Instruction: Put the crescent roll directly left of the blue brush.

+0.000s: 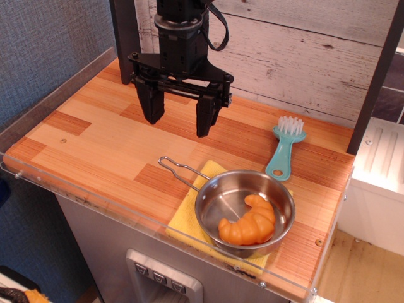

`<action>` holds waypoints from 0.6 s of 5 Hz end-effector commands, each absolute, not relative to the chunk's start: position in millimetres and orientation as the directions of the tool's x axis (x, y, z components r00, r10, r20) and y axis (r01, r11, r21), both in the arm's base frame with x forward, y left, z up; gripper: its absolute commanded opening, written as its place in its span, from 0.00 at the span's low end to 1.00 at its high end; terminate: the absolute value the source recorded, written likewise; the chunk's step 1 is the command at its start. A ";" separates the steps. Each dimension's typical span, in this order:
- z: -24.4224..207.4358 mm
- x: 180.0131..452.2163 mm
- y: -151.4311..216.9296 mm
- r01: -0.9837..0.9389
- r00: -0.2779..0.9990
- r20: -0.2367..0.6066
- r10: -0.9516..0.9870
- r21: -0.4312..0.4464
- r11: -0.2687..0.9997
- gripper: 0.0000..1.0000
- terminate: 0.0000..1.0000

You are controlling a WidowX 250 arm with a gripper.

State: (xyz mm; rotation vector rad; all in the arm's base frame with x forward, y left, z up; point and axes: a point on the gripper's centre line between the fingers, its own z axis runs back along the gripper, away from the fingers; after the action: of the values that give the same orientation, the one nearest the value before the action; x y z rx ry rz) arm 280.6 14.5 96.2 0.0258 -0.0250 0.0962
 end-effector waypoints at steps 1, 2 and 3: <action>96.2 280.6 14.5 -0.096 0.995 0.026 0.096 0.025 0.995 1.00 0.00; 93.4 273.9 1.2 -0.060 0.998 0.027 0.059 0.020 0.998 1.00 0.00; 87.3 269.3 -16.0 -0.019 1.000 0.015 0.018 0.013 1.000 1.00 0.00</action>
State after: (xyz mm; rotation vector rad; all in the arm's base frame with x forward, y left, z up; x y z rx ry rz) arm 265.5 -18.5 76.0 0.0146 0.0280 0.0163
